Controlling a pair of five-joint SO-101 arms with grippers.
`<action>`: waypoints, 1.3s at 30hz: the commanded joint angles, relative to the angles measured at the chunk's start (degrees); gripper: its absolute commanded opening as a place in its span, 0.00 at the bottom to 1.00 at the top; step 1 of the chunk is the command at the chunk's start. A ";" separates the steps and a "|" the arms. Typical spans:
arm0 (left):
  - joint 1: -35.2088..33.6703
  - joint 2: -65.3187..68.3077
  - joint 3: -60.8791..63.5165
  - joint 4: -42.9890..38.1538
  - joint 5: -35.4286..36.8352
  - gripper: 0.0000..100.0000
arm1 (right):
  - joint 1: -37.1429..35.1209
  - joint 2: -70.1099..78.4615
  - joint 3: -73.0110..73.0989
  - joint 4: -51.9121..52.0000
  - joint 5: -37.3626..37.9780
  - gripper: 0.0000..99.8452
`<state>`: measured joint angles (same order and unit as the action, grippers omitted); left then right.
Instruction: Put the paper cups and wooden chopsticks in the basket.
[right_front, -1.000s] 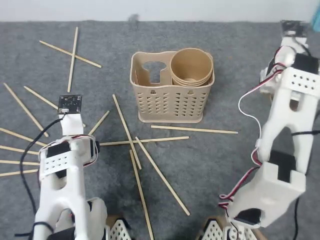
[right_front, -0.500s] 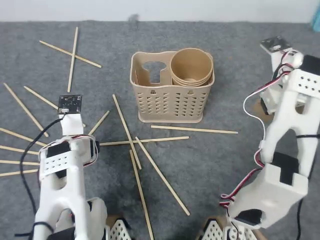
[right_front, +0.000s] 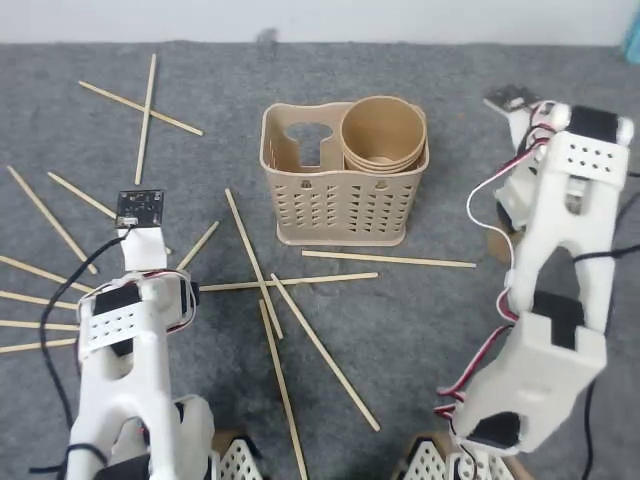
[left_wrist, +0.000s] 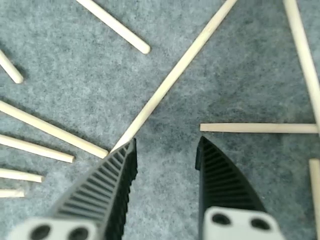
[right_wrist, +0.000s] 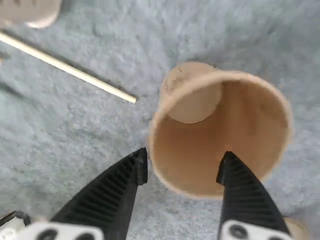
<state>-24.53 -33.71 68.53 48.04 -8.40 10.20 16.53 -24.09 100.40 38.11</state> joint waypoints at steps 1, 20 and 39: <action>0.00 -1.76 -0.31 -0.97 -0.26 0.18 | -1.01 -8.75 -3.25 1.80 -3.25 0.24; -0.09 -1.76 -0.31 -0.88 -0.26 0.18 | 10.95 -14.73 3.52 -7.34 -23.38 0.24; -2.20 -1.76 -0.40 -0.88 -0.26 0.18 | 11.21 3.03 2.02 -16.13 -23.65 0.03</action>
<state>-26.20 -33.71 68.53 48.04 -8.40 20.57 23.38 -17.58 82.99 14.99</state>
